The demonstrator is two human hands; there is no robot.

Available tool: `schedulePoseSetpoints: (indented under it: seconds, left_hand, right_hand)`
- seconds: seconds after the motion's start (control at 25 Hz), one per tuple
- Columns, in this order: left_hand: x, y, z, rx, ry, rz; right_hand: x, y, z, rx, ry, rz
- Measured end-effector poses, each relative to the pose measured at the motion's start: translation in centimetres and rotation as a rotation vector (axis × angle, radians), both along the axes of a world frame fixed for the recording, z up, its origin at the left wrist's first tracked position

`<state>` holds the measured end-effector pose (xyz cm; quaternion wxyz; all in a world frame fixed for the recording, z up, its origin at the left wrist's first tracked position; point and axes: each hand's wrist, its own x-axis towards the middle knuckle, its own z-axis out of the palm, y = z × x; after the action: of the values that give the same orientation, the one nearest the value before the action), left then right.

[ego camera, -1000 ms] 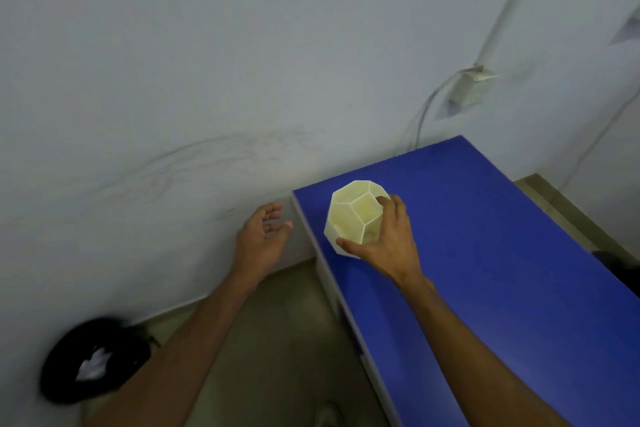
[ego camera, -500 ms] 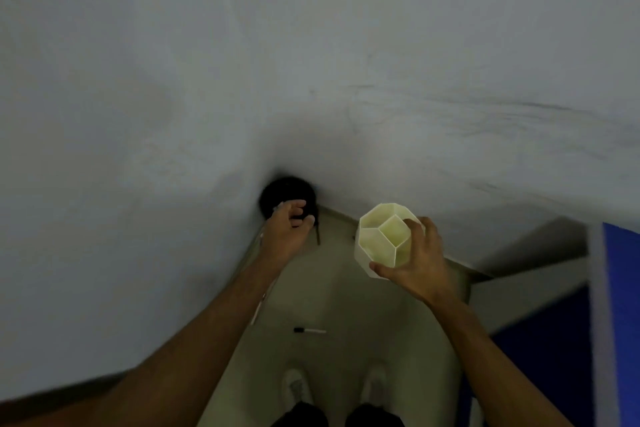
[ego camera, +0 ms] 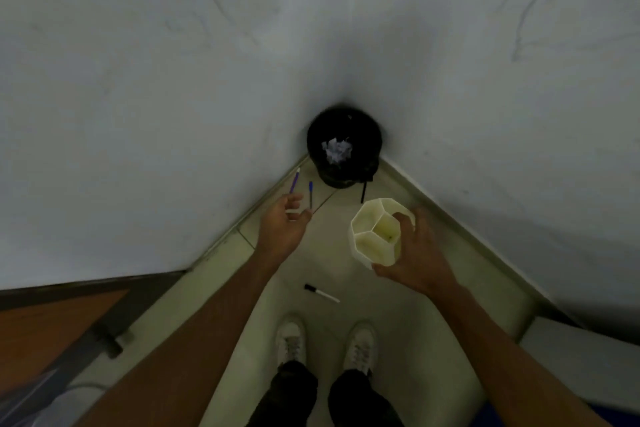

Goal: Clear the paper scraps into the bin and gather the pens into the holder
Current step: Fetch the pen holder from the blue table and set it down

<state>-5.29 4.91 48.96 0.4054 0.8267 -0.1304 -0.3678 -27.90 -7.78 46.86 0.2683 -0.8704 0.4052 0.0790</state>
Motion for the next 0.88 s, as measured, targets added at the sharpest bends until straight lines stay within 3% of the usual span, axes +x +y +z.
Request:
schedulePoseSetpoints:
  seconds: [0.24, 0.56, 0.88]
  left_hand:
    - [2.5, 0.0, -16.4, 0.027, -0.024, -0.062]
    - [7.6, -6.5, -33.7, 0.038, -0.18, -0.373]
    - [8.0, -8.5, -41.2, 0.004, -0.325, -0.529]
  right_hand:
    - [3.6, -2.7, -16.9, -0.071, 0.12, 0.185]
    - [6.8, -8.1, -33.7, -0.098, 0.091, 0.373]
    - [7.5, -9.2, -40.8, -0.137, 0.047, 0.43]
